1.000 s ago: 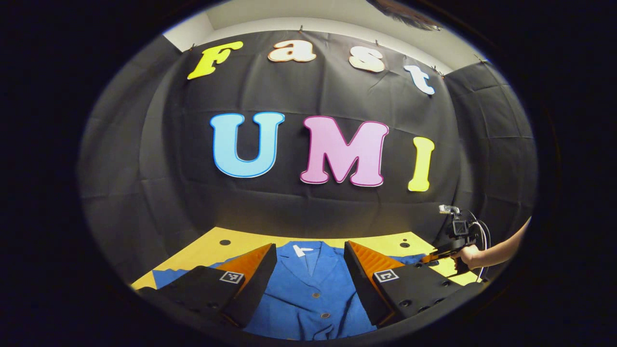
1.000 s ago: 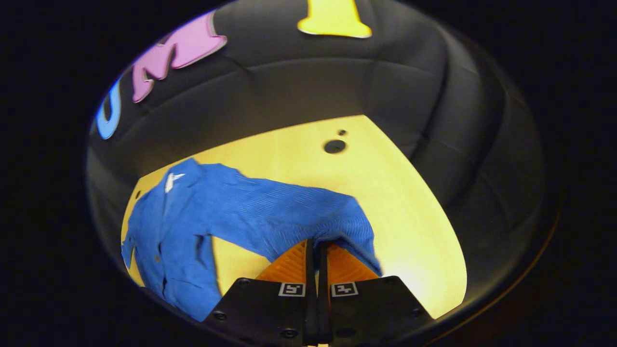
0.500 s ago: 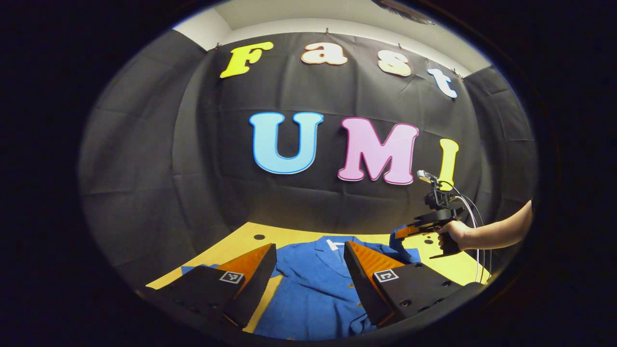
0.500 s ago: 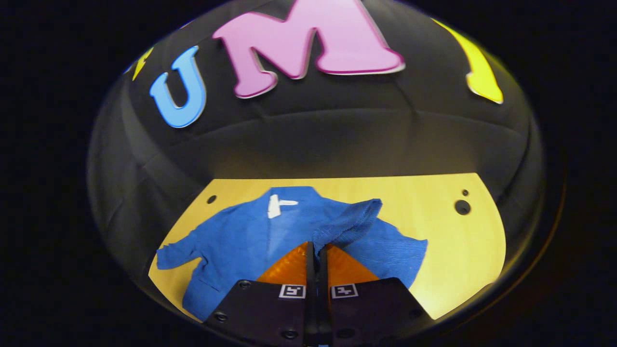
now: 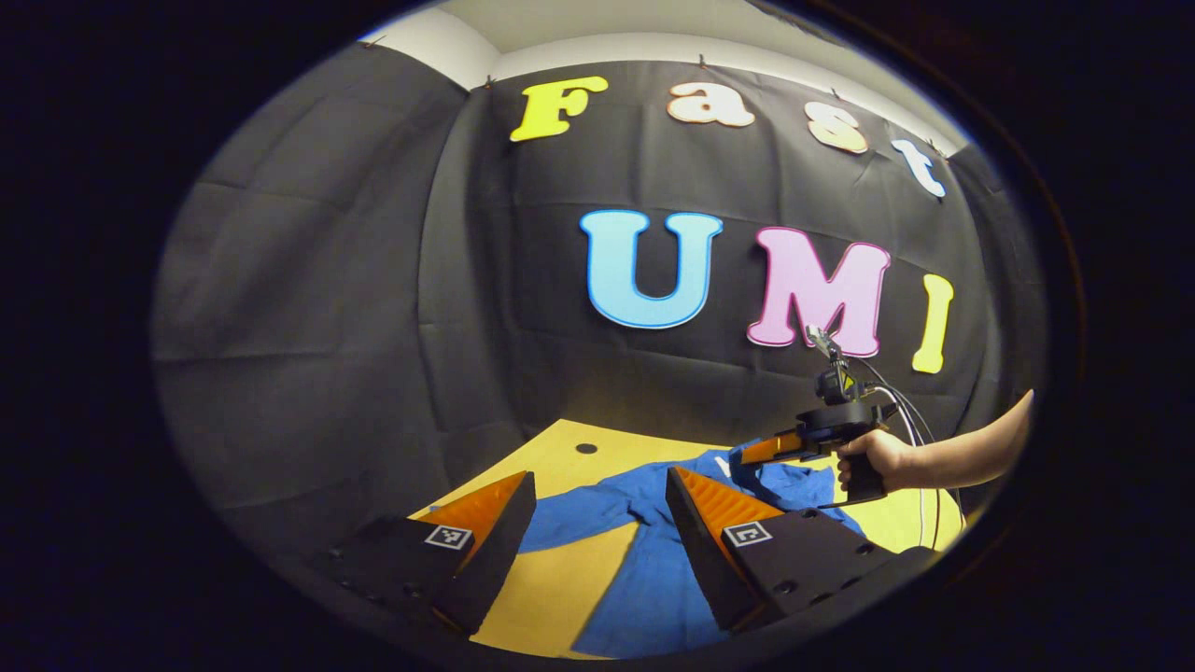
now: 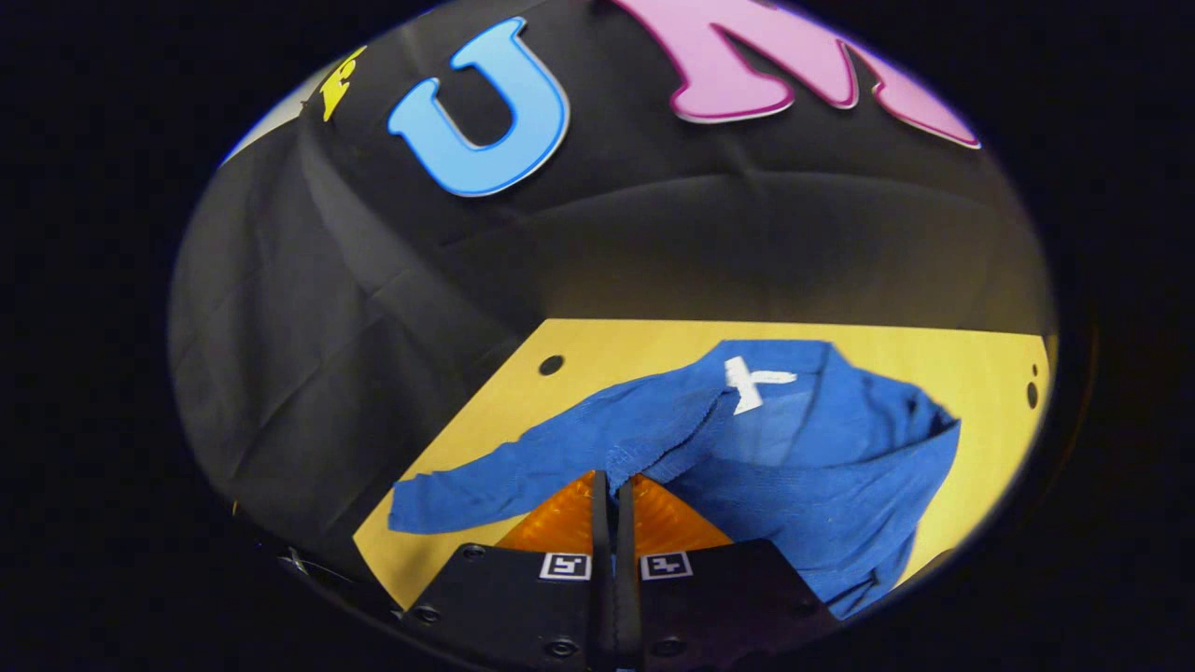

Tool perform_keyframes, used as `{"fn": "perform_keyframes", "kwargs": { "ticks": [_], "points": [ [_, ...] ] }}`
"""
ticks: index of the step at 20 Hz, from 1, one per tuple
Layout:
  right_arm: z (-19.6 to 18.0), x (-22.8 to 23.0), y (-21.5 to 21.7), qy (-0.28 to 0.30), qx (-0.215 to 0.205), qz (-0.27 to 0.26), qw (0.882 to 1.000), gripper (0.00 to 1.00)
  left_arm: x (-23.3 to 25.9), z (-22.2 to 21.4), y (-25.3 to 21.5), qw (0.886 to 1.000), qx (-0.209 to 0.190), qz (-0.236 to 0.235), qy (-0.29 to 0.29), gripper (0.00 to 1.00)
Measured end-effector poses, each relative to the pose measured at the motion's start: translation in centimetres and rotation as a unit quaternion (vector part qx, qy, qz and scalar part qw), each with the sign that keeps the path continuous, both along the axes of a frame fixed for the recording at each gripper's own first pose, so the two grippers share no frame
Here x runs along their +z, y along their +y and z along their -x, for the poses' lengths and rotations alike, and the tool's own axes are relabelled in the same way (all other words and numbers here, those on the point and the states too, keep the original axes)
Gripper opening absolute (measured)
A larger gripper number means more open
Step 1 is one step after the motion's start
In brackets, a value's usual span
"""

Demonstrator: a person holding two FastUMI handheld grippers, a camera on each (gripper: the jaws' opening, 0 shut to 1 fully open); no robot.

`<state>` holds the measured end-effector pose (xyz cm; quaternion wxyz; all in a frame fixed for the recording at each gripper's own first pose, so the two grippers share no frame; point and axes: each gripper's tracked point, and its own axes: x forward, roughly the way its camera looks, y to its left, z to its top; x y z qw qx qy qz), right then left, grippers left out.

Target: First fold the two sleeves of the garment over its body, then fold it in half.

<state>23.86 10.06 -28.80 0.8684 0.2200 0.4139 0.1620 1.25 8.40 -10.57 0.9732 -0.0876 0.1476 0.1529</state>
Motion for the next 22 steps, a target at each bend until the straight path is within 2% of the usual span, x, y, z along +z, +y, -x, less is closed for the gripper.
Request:
{"fn": "perform_keyframes", "kwargs": {
  "ticks": [2, 3, 5, 8, 10, 11, 12, 17, 19, 22],
  "points": [
    [-0.2, -1.0, 1.7, 0.001, -0.005, -0.004, 1.0, 0.08, -1.3, 0.4, 1.2, 1.0, 0.016, 0.013, 0.006, 0.8],
    [-0.2, -1.2, 2.3, -0.001, -0.01, -0.004, 1.0, 0.45, -2.1, 0.7, 1.8, 0.999, 0.023, 0.02, 0.011, 0.8],
    [-0.2, -0.6, 2.3, -0.015, -0.015, 0.006, 1.0, 0.57, -3.4, 1.0, 3.1, 0.998, 0.039, 0.034, 0.02, 0.8],
    [1.0, 2.2, 0.2, -0.053, -0.007, 0.046, 0.998, 0.96, -6.2, 1.1, 5.2, 0.995, 0.065, 0.062, 0.035, 0.8],
    [2.0, 4.8, -1.9, -0.091, -0.019, 0.068, 0.993, 0.98, -8.3, 1.2, 7.1, 0.993, 0.089, 0.066, 0.044, 0.81],
    [2.7, 6.3, -3.2, -0.109, -0.027, 0.078, 0.991, 0.82, -9.4, 1.4, 8.0, 0.992, 0.098, 0.062, 0.052, 0.81],
    [3.8, 7.8, -4.7, -0.124, -0.033, 0.09, 0.988, 0.97, -10.5, 1.3, 9.1, 0.991, 0.106, 0.055, 0.062, 0.8],
    [9.4, 14.5, -11.2, -0.185, -0.075, 0.141, 0.97, 0.98, -15.9, -0.8, 14.3, 0.984, 0.121, 0.045, 0.122, 0.81],
    [11.7, 17.0, -13.4, -0.204, -0.093, 0.163, 0.961, 0.98, -18.9, -2.2, 15.8, 0.977, 0.123, 0.063, 0.164, 0.81],
    [15.6, 19.3, -16.3, -0.202, -0.127, 0.179, 0.955, 0.98, -23.2, -3.4, 17.4, 0.953, 0.145, 0.096, 0.246, 0.83]
  ]
}}
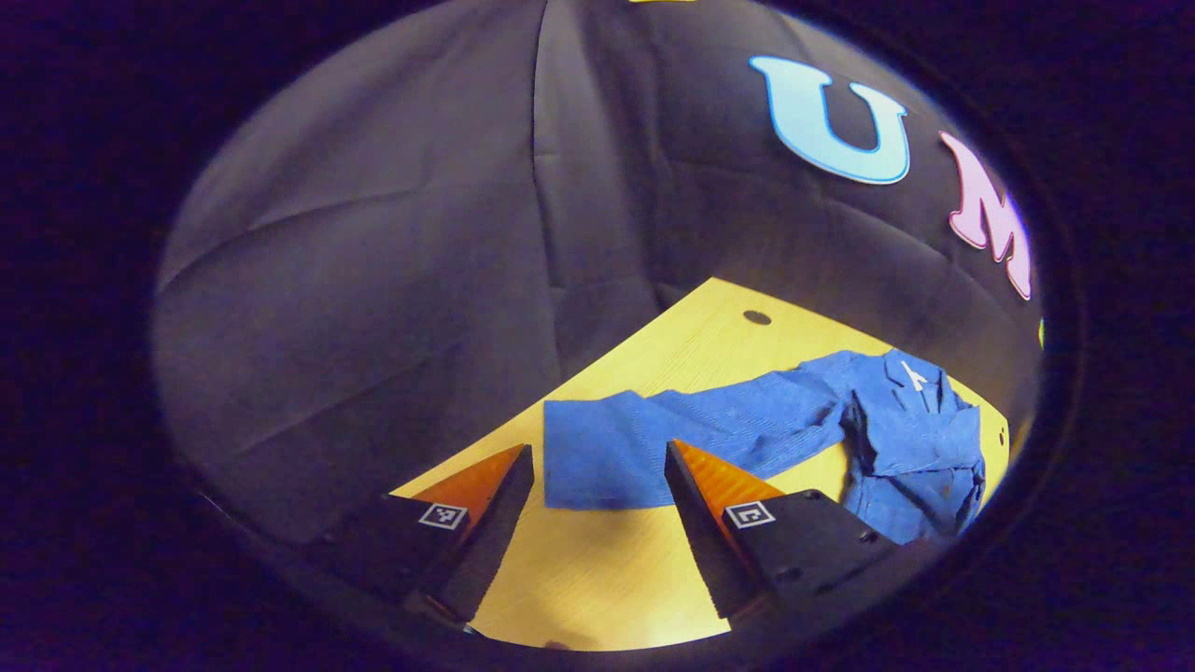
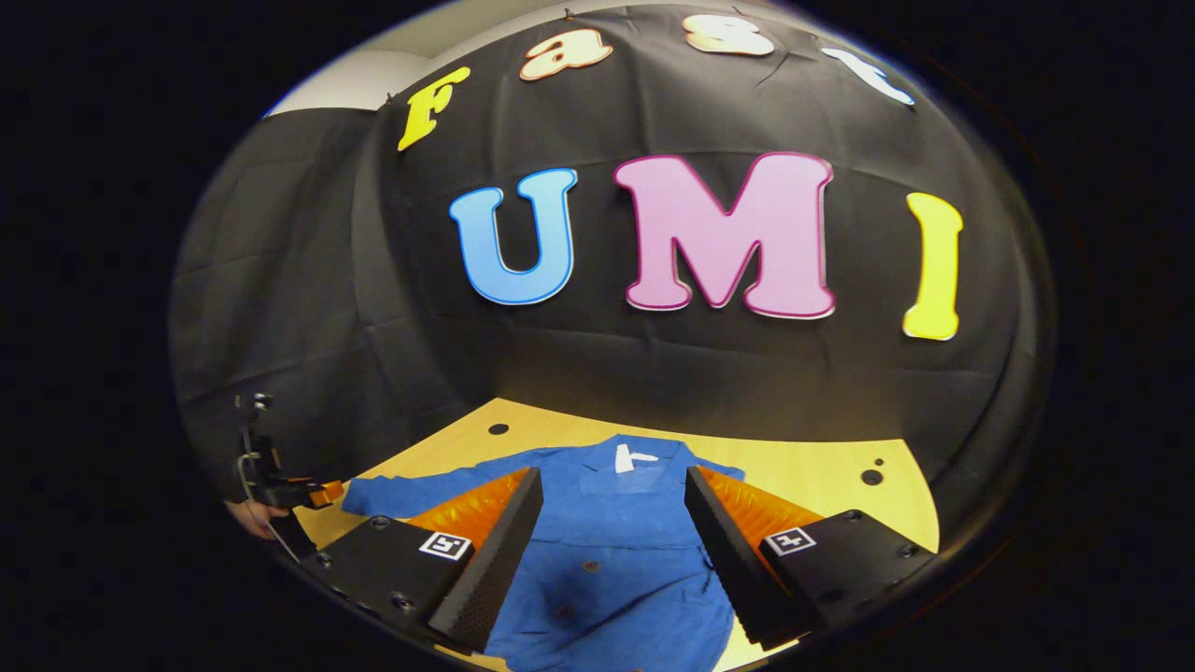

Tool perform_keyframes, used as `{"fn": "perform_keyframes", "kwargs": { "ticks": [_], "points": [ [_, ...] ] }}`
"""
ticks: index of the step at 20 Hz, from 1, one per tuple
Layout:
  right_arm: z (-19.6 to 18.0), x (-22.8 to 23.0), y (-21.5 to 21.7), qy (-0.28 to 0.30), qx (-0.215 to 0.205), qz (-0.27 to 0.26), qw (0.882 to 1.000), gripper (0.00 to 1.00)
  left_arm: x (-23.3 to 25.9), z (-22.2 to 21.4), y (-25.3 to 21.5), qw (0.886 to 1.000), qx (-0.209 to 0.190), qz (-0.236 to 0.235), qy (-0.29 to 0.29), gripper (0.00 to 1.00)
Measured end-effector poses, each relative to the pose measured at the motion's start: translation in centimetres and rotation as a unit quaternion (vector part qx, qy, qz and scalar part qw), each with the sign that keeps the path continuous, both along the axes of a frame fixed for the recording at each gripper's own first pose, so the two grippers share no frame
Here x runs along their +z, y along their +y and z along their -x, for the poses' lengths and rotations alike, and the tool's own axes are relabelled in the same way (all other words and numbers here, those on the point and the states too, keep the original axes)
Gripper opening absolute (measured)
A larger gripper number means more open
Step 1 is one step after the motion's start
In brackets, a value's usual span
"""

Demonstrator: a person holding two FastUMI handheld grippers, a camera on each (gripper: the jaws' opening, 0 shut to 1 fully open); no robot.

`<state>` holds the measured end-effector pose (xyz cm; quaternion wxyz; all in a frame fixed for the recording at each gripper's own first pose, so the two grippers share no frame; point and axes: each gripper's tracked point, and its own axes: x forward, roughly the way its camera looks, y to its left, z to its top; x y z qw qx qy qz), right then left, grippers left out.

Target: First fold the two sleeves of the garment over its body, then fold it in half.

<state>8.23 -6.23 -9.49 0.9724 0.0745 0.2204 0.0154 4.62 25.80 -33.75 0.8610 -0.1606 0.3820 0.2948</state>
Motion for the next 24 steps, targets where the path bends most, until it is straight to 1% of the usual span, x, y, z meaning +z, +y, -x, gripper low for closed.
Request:
{"fn": "perform_keyframes", "kwargs": {
  "ticks": [2, 3, 6, 8, 10, 11, 12, 15, 16, 18, 19, 21, 22, 24],
  "points": [
    [2.2, 1.3, -1.9, -0.002, -0.032, 0.0, 1.0, 0.97, -2.1, -1.2, 1.0, 0.999, 0.015, 0.022, 0.026, 0.83],
    [3.7, 1.6, -3.3, -0.003, -0.048, 0.004, 0.999, 0.97, -2.6, -1.4, 1.3, 0.999, 0.016, 0.028, 0.04, 0.83],
    [7.1, 1.3, -6.1, 0.005, -0.086, 0.013, 0.996, 0.97, -4.8, -2.2, 1.1, 0.995, 0.004, 0.041, 0.088, 0.83],
    [8.5, 1.5, -7.3, 0.01, -0.106, 0.02, 0.994, 0.97, -5.8, -2.4, 0.6, 0.993, 0.0, 0.054, 0.104, 0.83],
    [9.3, 1.4, -7.9, 0.013, -0.12, 0.02, 0.992, 0.97, -6.5, -2.1, 0.5, 0.991, 0.015, 0.074, 0.107, 0.83],
    [9.5, 1.4, -8.2, 0.014, -0.124, 0.022, 0.992, 0.97, -6.2, -2.5, 1.0, 0.993, 0.019, 0.071, 0.097, 0.83],
    [9.8, 1.2, -8.4, 0.017, -0.128, 0.024, 0.991, 0.97, -6.6, -2.3, 0.7, 0.991, 0.022, 0.078, 0.103, 0.83],
    [10.3, 0.4, -8.2, 0.025, -0.127, 0.02, 0.991, 0.97, -6.5, -2.7, 0.8, 0.991, -0.008, 0.075, 0.112, 0.83],
    [10.5, -0.3, -8.2, 0.034, -0.125, 0.017, 0.991, 0.97, -6.5, -2.8, 0.8, 0.99, -0.015, 0.078, 0.112, 0.8],
    [10.7, -1.5, -7.9, 0.05, -0.119, 0.005, 0.992, 0.97, -6.3, -3.1, 0.8, 0.99, -0.02, 0.081, 0.114, 0.67],
    [10.8, -1.9, -8.1, 0.054, -0.121, 0.001, 0.991, 0.97, -6.5, -3.2, 0.6, 0.99, -0.024, 0.084, 0.114, 0.64],
    [11.2, -2.7, -8.3, 0.064, -0.126, -0.009, 0.99, 0.97, -6.4, -3.3, 0.3, 0.989, -0.026, 0.082, 0.118, 0.45],
    [11.4, -2.8, -8.4, 0.065, -0.127, -0.01, 0.99, 0.97, -6.1, -3.7, 0.0, 0.99, -0.036, 0.082, 0.108, 0.35],
    [11.8, -3.5, -9.1, 0.073, -0.127, -0.001, 0.989, 0.97, -6.8, -4.3, -0.1, 0.99, -0.037, 0.075, 0.112, 0.12]
  ]
}}
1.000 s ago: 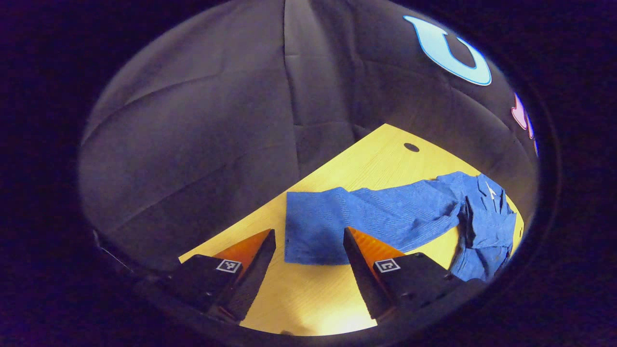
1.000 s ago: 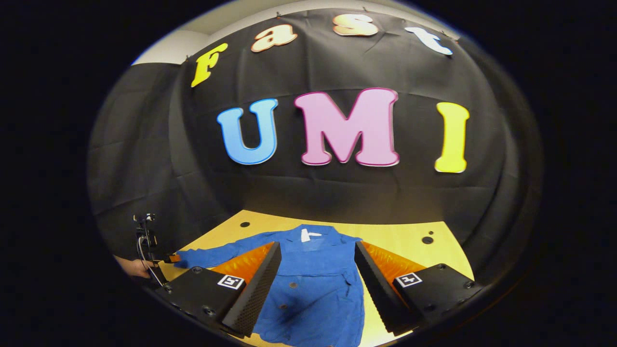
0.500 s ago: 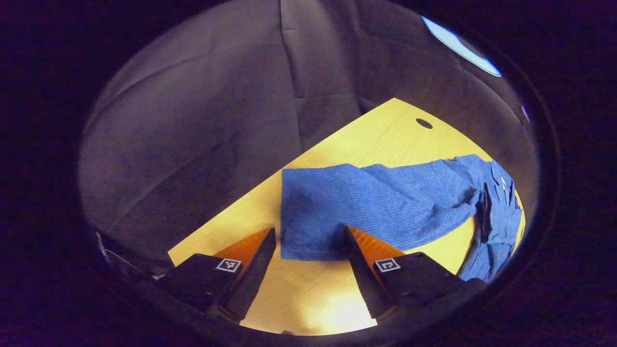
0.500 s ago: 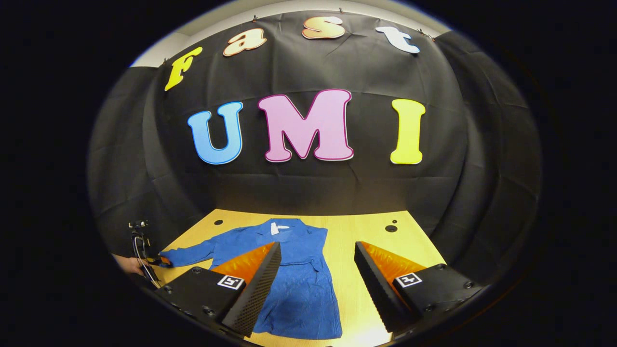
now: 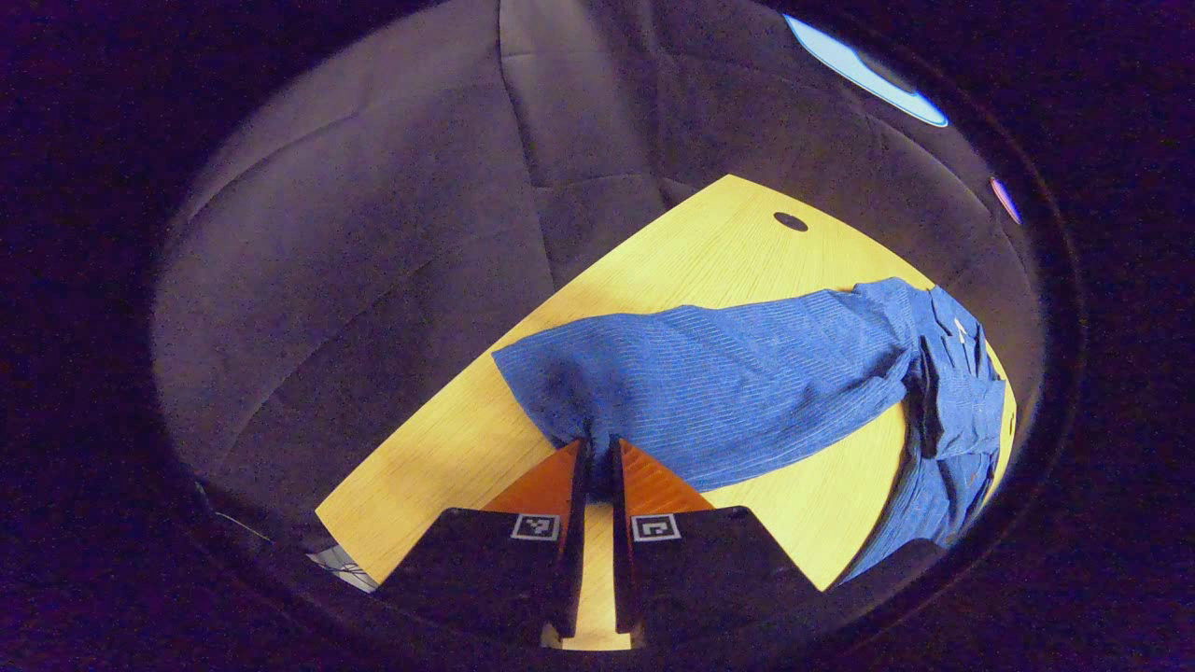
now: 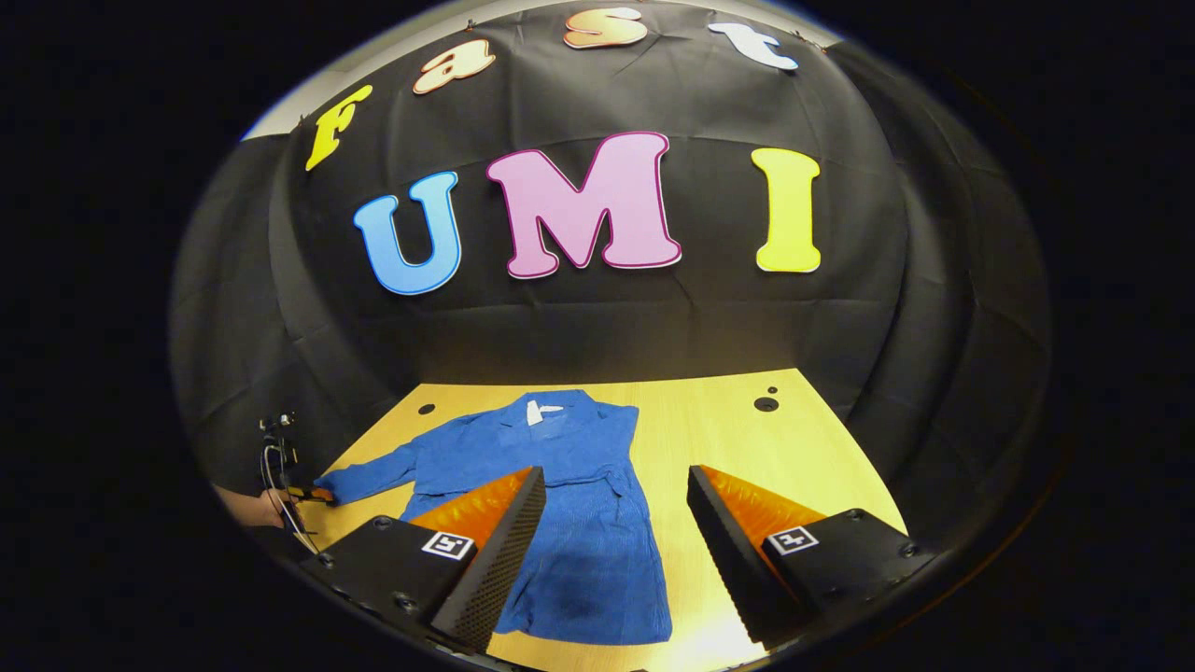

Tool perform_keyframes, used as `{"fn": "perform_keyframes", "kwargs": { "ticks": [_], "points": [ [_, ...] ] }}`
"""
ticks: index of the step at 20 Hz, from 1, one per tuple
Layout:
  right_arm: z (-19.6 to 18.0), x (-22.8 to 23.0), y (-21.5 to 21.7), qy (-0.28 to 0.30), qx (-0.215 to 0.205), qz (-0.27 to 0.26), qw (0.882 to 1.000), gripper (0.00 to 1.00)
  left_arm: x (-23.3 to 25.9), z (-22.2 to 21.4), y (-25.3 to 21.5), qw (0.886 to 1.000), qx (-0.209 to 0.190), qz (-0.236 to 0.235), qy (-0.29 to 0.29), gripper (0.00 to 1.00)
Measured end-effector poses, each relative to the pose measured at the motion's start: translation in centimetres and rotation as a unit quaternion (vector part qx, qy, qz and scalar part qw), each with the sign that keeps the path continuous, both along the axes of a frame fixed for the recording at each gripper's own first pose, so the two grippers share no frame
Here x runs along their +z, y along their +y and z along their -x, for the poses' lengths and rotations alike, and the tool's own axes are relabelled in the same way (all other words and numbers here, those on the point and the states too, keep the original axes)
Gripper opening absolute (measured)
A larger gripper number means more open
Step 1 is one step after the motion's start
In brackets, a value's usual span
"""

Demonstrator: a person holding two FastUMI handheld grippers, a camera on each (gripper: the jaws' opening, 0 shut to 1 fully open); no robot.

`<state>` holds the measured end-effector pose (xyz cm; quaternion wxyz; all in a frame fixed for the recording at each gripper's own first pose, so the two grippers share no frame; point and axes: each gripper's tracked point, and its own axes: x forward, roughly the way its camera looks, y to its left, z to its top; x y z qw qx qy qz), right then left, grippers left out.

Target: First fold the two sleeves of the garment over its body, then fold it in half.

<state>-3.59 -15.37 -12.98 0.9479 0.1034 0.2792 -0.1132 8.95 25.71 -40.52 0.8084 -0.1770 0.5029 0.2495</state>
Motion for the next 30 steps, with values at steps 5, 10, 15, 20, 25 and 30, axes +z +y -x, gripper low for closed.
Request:
{"fn": "perform_keyframes", "kwargs": {
  "ticks": [5, 10, 15, 20, 25, 30],
  "points": [
    [0.6, -0.5, -1.5, 0.007, -0.005, 0.003, 1.0, 0.97, 0.8, -0.4, -1.0, 1.0, -0.026, 0.017, -0.004, 0.0],
    [1.2, -1.6, -3.3, 0.013, -0.014, -0.011, 1.0, 0.97, 9.0, -7.0, -4.0, 0.99, -0.048, 0.011, -0.131, 0.0],
    [0.9, -3.0, -4.8, 0.01, -0.02, -0.03, 0.999, 0.98, 19.3, -13.6, -15.3, 0.951, -0.166, 0.04, -0.258, 0.0],
    [1.3, -3.8, -6.5, 0.01, -0.01, -0.022, 1.0, 0.97, 24.2, -15.6, -30.9, 0.896, -0.276, 0.13, -0.321, 0.0],
    [2.7, -4.9, -7.4, 0.02, -0.005, -0.035, 0.999, 0.97, 23.7, -18.0, -42.2, 0.889, -0.287, 0.189, -0.304, 0.03],
    [3.1, -5.9, -8.0, 0.023, -0.007, -0.045, 0.999, 0.97, 22.2, -18.9, -47.3, 0.889, -0.288, 0.215, -0.284, 0.88]
  ]
}}
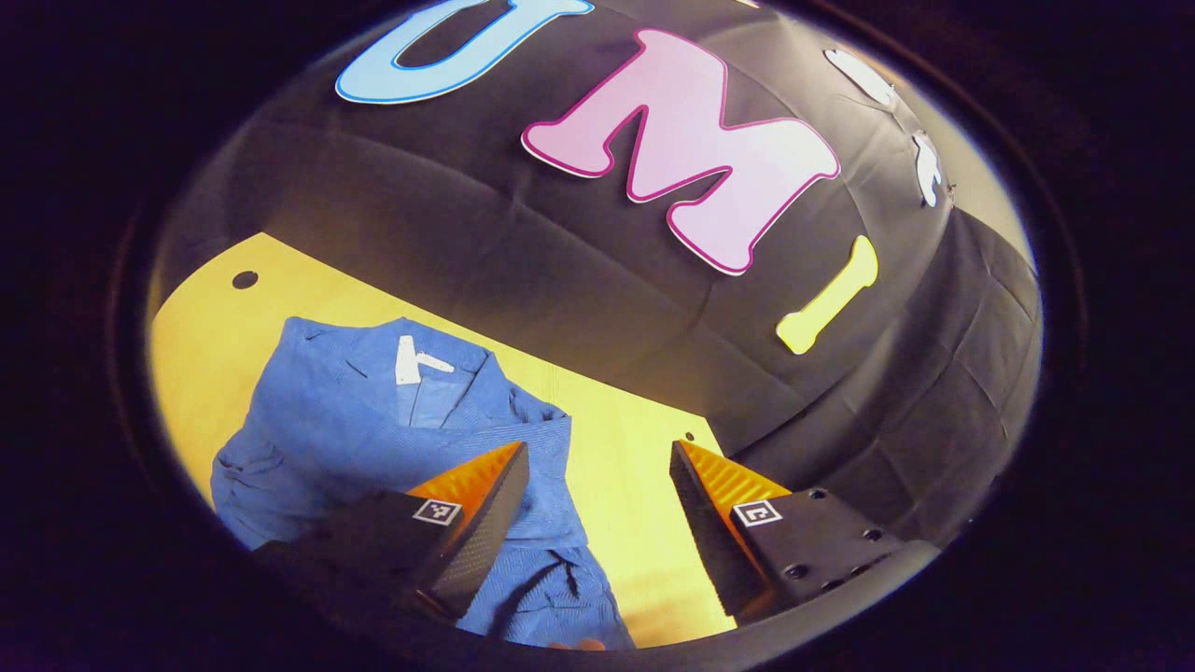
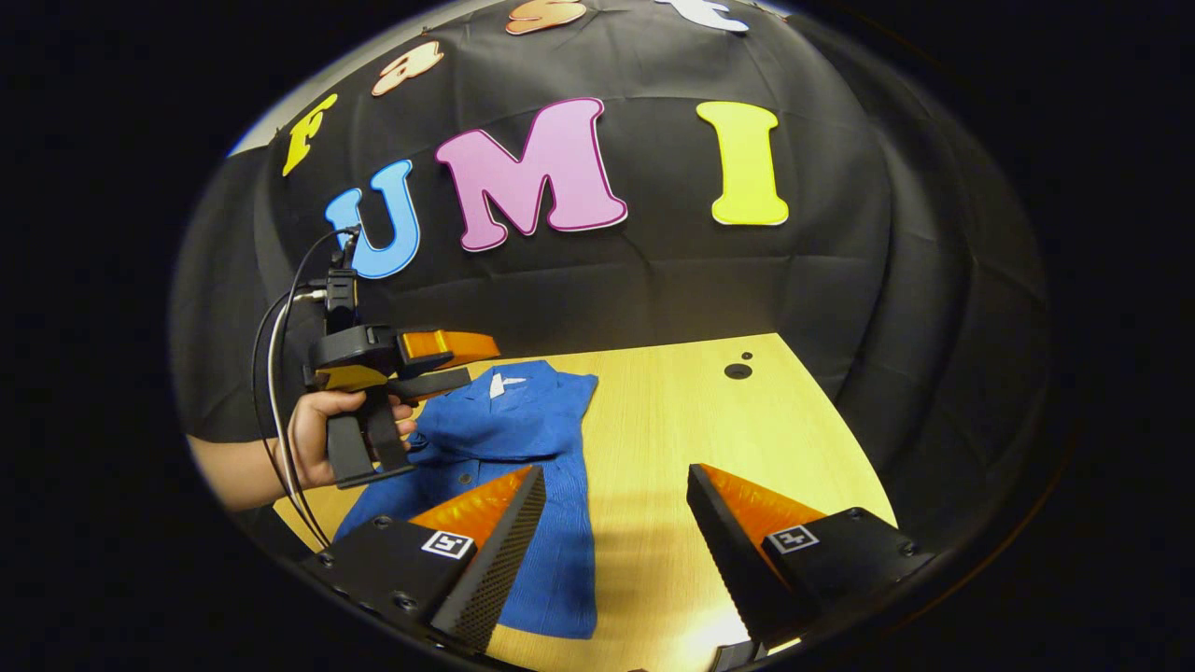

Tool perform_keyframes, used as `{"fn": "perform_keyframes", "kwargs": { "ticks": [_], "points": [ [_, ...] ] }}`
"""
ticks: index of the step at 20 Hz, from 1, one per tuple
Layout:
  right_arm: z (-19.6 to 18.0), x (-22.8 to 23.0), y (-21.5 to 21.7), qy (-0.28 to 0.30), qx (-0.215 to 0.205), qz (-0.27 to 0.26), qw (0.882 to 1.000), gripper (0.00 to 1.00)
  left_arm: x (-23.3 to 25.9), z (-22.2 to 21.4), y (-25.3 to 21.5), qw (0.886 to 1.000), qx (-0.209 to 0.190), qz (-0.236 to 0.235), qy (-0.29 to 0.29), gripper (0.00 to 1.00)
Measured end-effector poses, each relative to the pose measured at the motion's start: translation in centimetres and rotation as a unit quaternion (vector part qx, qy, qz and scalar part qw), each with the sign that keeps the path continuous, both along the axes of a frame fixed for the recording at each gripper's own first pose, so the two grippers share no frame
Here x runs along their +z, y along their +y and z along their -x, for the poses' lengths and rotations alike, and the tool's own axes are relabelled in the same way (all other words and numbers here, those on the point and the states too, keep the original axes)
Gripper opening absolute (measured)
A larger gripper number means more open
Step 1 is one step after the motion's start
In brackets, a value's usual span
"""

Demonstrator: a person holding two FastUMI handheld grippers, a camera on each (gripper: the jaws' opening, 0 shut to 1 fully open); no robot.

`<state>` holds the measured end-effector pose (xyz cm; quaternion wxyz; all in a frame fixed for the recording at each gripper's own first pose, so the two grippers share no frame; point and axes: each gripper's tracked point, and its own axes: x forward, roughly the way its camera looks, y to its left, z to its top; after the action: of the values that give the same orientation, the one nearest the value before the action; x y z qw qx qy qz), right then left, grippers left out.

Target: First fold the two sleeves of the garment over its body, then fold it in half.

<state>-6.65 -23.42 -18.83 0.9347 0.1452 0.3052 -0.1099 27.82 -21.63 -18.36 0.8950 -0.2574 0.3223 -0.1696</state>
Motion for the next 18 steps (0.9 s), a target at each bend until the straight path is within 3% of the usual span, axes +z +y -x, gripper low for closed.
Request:
{"fn": "perform_keyframes", "kwargs": {
  "ticks": [4, 7, 10, 12, 15, 16, 18],
  "points": [
    [-0.1, -2.1, 2.0, 0.019, 0.009, -0.029, 0.999, 0.98, -0.2, 4.6, 5.3, 0.996, 0.015, -0.084, -0.013, 0.85],
    [1.0, -4.9, 4.0, 0.052, 0.025, -0.041, 0.998, 0.98, -1.8, 11.7, 11.6, 0.988, 0.016, -0.151, 0.0, 0.84],
    [3.0, -8.2, 6.7, 0.104, 0.04, -0.059, 0.992, 0.98, -5.2, 20.1, 18.3, 0.972, 0.008, -0.227, 0.053, 0.84],
    [4.7, -10.3, 8.2, 0.141, 0.047, -0.071, 0.986, 0.98, -7.8, 25.0, 20.4, 0.969, 0.0, -0.224, 0.106, 0.84],
    [7.3, -13.2, 10.5, 0.204, 0.058, -0.091, 0.973, 0.98, -12.5, 30.3, 24.0, 0.954, 0.01, -0.23, 0.192, 0.85],
    [8.5, -14.2, 11.4, 0.228, 0.064, -0.098, 0.967, 0.98, -13.7, 31.6, 25.0, 0.947, 0.016, -0.232, 0.221, 0.85],
    [9.9, -15.6, 12.3, 0.257, 0.063, -0.101, 0.959, 0.99, -15.2, 33.0, 25.1, 0.944, 0.019, -0.205, 0.258, 0.85]
  ]
}}
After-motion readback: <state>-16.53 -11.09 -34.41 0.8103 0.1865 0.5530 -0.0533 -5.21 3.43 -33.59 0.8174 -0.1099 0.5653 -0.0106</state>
